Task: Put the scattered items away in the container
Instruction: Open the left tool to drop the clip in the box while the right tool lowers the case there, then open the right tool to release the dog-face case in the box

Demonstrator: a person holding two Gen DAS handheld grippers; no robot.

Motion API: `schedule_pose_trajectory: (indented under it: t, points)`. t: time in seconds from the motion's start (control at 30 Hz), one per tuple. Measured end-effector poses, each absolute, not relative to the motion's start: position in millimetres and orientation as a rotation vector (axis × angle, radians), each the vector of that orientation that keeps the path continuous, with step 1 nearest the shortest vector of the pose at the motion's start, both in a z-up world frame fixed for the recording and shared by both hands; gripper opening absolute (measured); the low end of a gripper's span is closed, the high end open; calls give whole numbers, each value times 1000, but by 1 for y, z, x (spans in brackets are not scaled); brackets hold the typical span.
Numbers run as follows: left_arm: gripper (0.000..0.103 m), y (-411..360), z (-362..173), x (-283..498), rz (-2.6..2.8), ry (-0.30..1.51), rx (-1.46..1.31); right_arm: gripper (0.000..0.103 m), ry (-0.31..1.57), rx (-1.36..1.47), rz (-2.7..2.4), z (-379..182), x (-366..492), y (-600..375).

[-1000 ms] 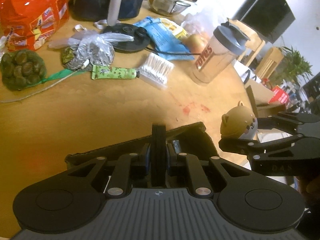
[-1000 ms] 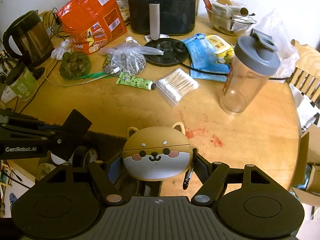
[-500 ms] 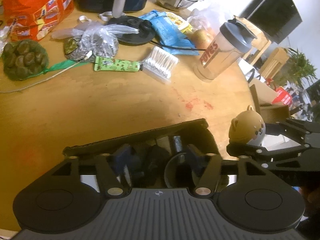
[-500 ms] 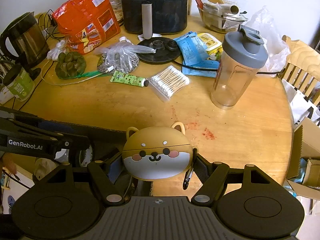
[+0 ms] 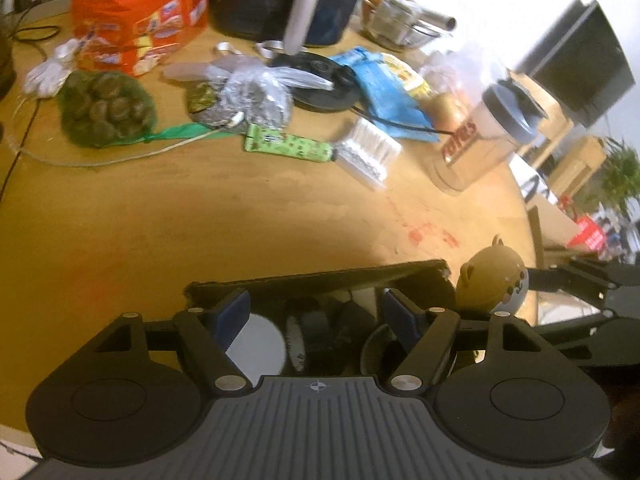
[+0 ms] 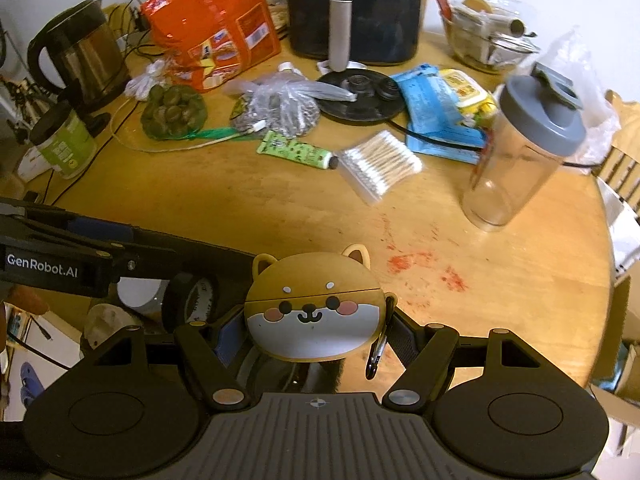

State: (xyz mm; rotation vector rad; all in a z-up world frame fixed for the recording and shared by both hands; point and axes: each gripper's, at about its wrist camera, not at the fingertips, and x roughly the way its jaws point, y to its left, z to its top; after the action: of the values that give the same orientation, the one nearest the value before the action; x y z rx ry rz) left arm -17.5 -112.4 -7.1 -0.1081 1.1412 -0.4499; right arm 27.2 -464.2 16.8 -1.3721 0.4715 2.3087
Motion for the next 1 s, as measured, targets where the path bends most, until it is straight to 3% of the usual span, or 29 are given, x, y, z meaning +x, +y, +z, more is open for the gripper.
schedule_pose_trajectory:
  t: [0.2, 0.27, 0.33, 1.0]
  points:
    - [73, -99, -6, -16, -395, 1134, -148, 77, 424, -1432, 2352, 13, 14, -472]
    - [73, -95, -5, -16, -383, 1131, -159, 91, 383, -1438, 2362, 14, 11, -476]
    - [73, -93, -5, -15, -371, 1130, -166, 97, 347, -1423, 2383, 17, 10, -478]
    - [73, -86, -2, -11, -320, 1125, -180, 99, 345, -1422, 2351, 14, 3, -461]
